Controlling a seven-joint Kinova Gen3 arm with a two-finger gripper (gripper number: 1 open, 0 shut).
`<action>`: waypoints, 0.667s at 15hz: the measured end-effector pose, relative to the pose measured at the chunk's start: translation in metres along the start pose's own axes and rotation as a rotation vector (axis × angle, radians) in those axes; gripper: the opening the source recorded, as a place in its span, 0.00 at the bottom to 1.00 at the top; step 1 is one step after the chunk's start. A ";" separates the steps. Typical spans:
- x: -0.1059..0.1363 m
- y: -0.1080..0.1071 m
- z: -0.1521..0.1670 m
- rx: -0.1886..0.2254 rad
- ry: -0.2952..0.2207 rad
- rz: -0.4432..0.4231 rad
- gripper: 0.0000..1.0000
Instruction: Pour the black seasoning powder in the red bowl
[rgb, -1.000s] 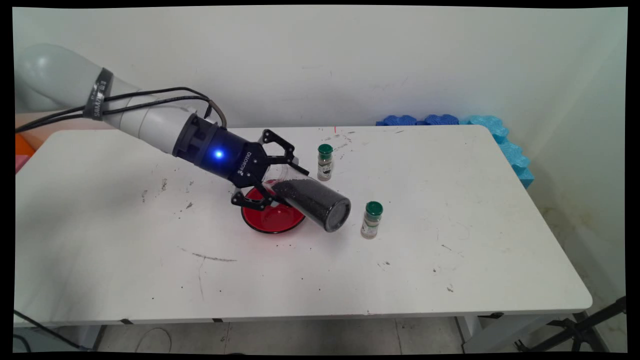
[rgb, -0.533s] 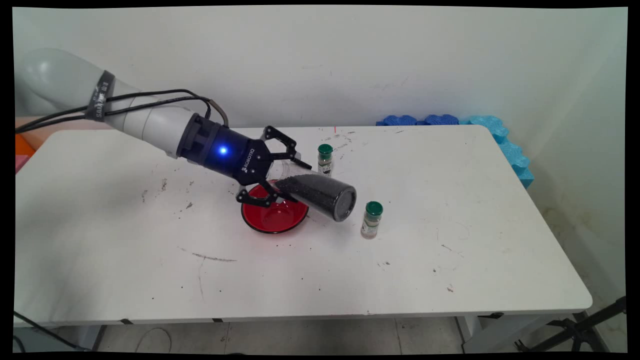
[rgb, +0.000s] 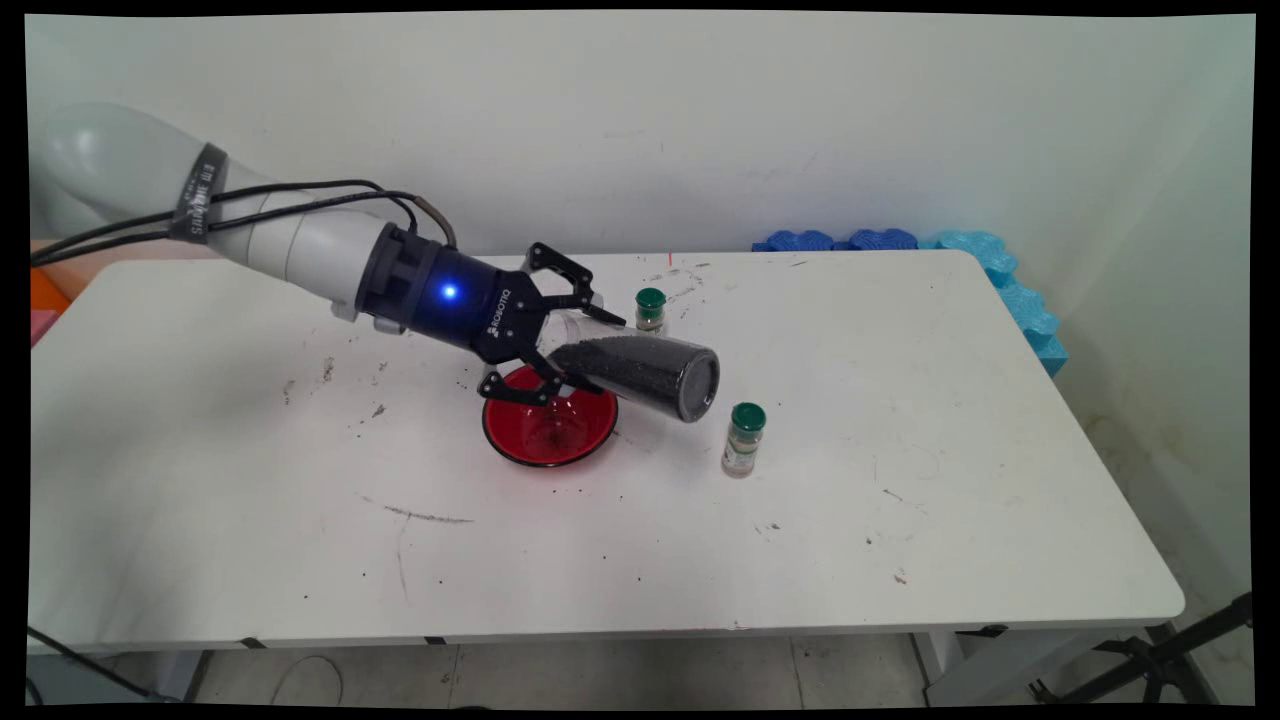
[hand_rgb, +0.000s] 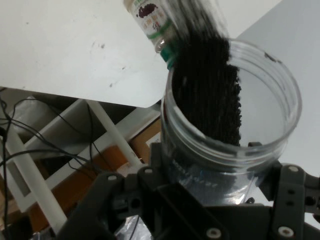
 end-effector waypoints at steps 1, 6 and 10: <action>0.000 0.000 0.000 -0.004 -0.001 -0.008 0.00; 0.001 -0.002 -0.003 -0.016 -0.005 -0.032 0.00; 0.002 -0.003 -0.005 -0.022 -0.005 -0.042 0.00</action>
